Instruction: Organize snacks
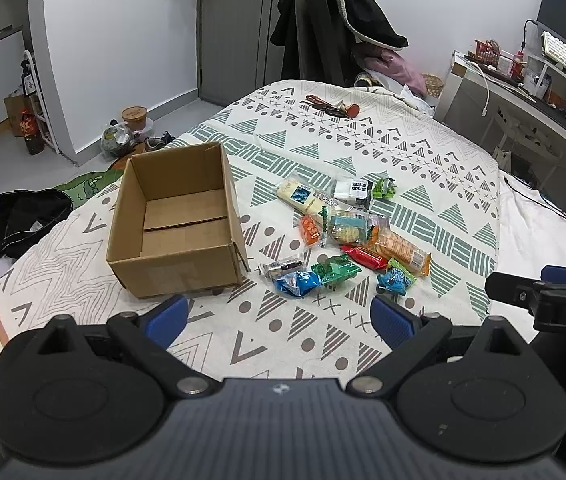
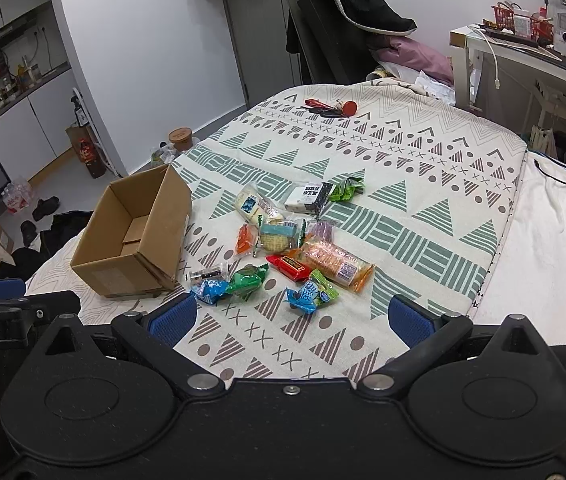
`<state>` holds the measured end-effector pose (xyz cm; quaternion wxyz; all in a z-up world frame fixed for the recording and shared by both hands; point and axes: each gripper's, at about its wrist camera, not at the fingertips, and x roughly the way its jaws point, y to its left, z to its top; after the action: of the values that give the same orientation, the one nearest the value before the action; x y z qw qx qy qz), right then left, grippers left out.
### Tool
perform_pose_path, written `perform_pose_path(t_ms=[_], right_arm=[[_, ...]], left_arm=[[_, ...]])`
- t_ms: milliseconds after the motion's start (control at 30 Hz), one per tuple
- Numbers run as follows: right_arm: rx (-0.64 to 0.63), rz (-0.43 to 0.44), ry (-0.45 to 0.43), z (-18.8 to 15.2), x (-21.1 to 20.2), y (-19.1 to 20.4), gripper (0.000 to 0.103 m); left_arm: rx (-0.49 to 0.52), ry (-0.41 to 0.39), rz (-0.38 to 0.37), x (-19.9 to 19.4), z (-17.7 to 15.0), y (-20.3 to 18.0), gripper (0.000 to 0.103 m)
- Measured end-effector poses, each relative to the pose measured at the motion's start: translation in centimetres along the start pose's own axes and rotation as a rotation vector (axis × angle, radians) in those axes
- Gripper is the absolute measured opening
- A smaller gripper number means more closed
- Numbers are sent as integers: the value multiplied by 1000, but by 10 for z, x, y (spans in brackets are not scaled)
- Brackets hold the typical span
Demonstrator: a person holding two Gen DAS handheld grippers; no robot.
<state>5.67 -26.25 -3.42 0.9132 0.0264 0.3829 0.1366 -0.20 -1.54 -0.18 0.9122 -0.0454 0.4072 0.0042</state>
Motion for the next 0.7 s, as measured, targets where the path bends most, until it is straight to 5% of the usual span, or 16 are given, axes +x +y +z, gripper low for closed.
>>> perform_pose_path(t_ms=[700], right_arm=[[2, 3, 0, 0, -1, 0, 103]], left_arm=[[-10, -19, 6, -4, 6, 5, 97]])
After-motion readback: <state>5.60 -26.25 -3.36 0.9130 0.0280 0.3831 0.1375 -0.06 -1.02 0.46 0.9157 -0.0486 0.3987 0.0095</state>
